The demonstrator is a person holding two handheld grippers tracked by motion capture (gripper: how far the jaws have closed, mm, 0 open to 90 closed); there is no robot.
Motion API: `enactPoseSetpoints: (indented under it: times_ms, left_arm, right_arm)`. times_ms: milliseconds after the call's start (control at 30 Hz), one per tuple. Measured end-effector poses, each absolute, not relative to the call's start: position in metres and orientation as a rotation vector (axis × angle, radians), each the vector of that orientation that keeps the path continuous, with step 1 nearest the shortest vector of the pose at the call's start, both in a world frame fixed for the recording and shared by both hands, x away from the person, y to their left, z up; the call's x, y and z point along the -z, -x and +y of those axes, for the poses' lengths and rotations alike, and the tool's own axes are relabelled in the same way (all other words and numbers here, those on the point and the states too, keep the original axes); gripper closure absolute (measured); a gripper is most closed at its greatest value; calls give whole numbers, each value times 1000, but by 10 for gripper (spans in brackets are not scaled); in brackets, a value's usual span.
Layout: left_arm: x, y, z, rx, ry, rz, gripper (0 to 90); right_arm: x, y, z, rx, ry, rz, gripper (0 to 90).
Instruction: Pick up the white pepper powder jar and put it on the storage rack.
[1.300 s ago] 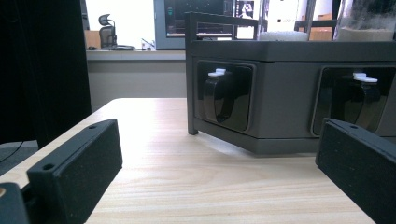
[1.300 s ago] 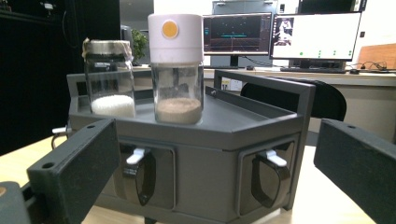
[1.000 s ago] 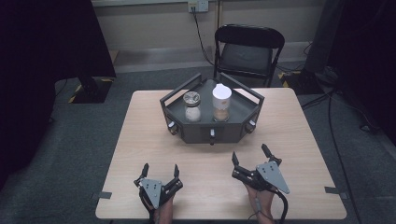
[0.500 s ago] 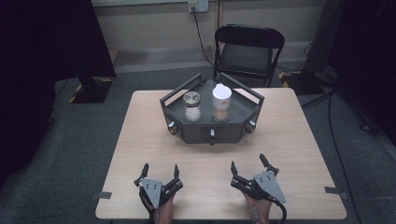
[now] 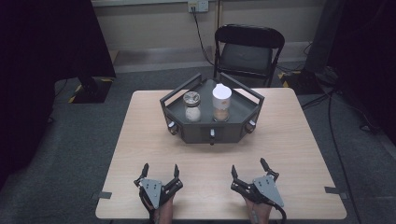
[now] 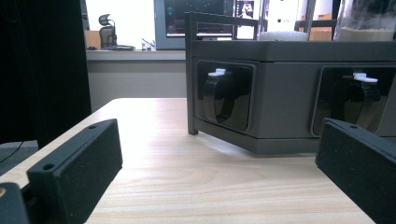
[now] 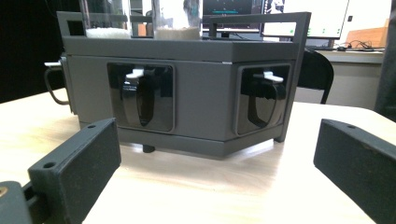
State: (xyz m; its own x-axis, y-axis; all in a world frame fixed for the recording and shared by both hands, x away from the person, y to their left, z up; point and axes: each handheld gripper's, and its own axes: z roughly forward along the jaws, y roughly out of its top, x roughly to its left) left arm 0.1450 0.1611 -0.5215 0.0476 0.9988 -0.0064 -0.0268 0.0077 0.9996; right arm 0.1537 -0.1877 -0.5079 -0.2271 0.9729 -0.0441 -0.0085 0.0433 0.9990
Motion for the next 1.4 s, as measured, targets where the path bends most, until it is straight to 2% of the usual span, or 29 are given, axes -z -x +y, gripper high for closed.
enactPoseSetpoints:
  times_ms: [1400]
  left_arm:
    - [521, -145, 162, -1178, -1211, 1155, 0]
  right_arm:
    - [518, -150, -189, -1384, -1058, 1365, 0]
